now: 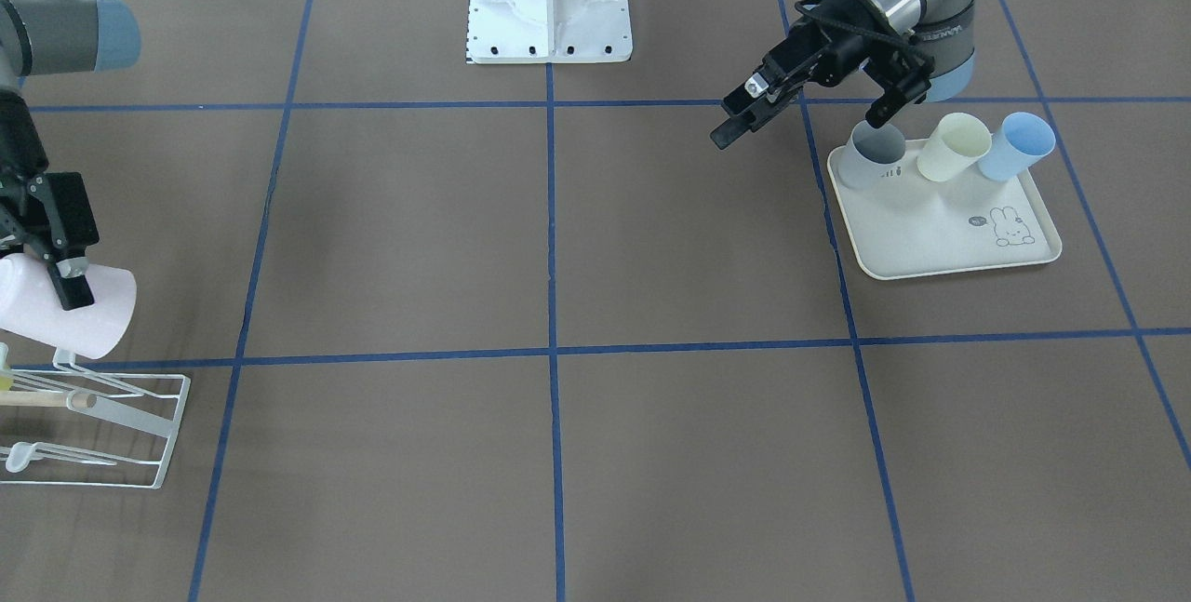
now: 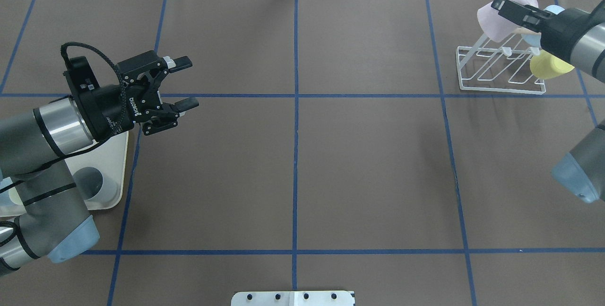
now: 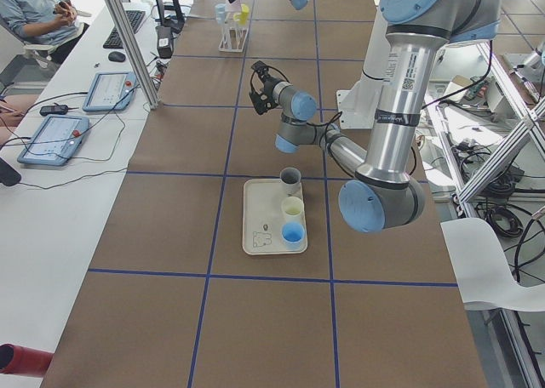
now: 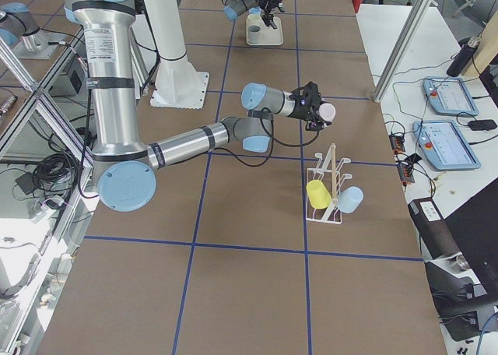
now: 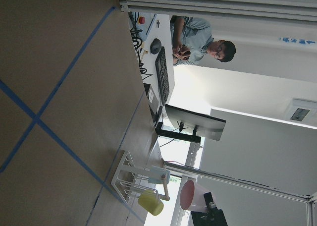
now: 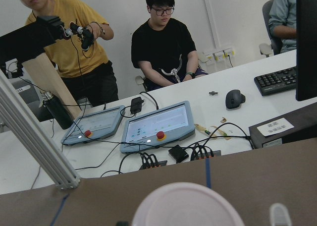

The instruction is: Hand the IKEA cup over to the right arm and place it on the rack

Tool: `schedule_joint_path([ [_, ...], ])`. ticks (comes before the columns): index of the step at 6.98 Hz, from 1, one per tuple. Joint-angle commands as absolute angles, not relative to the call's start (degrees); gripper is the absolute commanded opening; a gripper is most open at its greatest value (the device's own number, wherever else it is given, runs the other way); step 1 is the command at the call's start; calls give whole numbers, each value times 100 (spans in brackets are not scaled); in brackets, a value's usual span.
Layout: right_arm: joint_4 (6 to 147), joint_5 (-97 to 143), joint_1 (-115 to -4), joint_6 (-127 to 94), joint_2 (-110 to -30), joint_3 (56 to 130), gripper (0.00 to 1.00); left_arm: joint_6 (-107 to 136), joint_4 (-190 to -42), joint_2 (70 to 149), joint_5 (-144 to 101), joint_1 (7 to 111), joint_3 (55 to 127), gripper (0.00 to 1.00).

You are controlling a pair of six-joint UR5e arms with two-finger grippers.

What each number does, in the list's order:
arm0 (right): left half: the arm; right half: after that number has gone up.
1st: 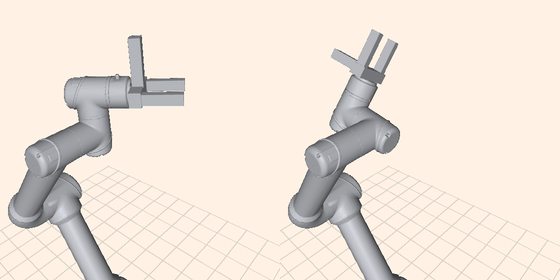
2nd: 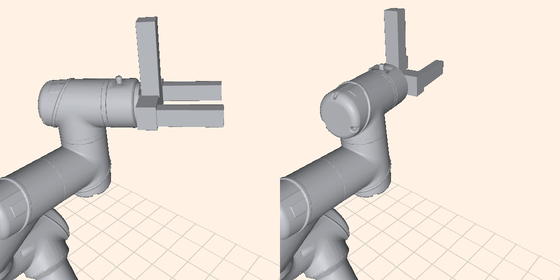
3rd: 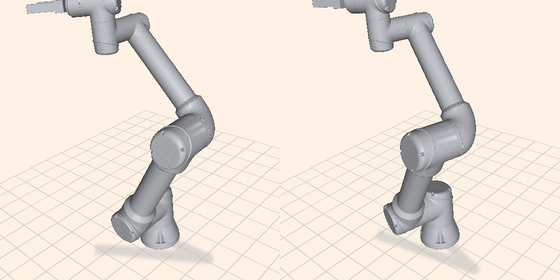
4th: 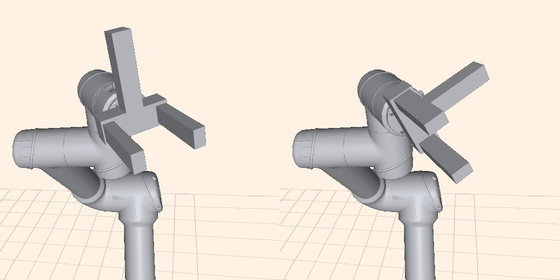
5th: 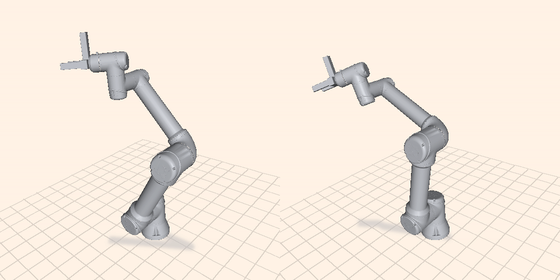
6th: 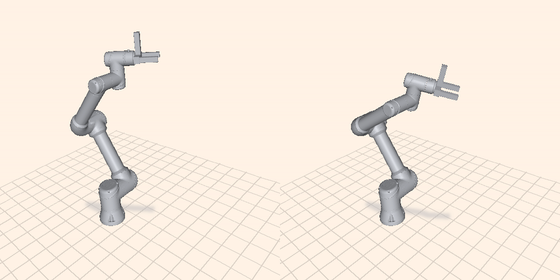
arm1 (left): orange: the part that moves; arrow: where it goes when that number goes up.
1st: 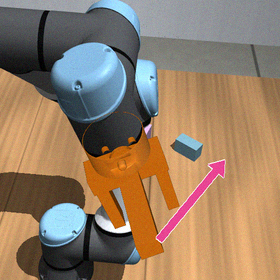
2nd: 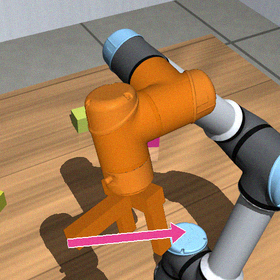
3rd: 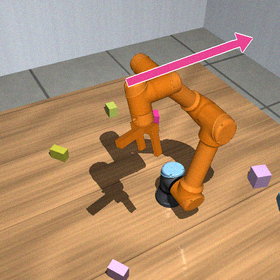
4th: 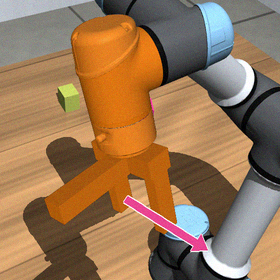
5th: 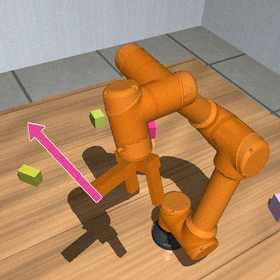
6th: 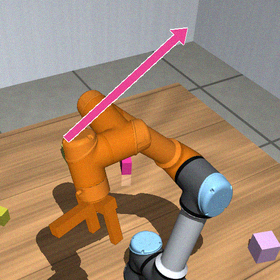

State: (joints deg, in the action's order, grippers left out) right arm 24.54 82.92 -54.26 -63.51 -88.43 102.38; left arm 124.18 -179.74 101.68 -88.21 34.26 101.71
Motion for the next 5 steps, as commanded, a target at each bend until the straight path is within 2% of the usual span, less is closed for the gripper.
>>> schedule_joint_path([
  [1,2487,7771,-5423,-5407,-9428,10257,0,12419,-17974,10125,-8824,3428,10178,100],
  [5,2855,7708,-5379,-5142,-9493,10099,0,12419,-17974,10125,-8815,3419,10178,100],
])
